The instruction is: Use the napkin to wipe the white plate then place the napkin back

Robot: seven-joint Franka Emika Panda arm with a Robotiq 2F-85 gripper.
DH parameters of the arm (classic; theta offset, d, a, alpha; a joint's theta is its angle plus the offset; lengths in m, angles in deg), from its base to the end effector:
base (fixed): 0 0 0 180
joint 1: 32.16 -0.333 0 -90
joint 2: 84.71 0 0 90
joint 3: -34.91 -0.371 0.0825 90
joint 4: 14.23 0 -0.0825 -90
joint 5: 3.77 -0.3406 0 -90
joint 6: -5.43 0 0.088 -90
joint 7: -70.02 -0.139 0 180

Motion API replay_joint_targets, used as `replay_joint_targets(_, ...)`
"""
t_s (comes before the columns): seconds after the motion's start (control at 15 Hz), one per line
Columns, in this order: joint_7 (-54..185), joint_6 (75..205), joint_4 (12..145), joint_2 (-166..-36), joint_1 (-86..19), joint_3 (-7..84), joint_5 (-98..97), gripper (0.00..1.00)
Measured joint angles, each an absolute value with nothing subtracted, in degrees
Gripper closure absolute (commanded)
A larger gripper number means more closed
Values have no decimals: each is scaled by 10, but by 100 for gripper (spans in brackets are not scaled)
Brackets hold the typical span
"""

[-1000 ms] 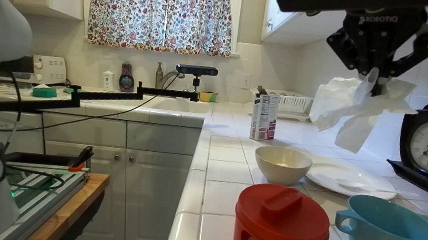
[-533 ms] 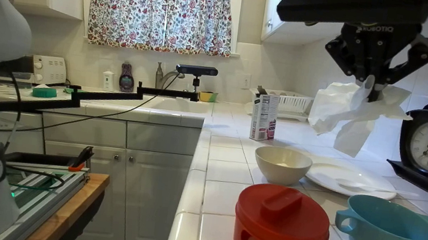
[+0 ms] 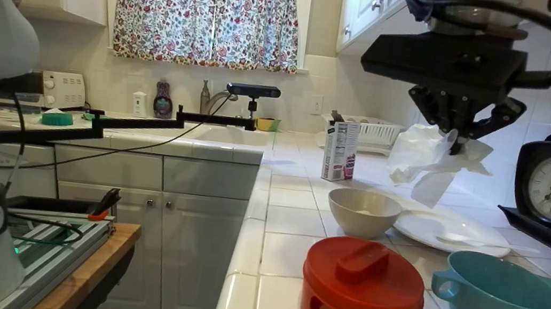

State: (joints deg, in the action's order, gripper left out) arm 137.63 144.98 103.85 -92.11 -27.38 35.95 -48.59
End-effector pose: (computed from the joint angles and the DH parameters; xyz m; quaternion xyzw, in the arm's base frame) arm 0.5766 -0.0420 0.4518 -0.9198 -0.2504 -0.2584 0.1565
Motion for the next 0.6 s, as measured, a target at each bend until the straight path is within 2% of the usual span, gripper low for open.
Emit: replay_joint_targets(0.6,1375,1469,946,-1034,-275,326,-486,100)
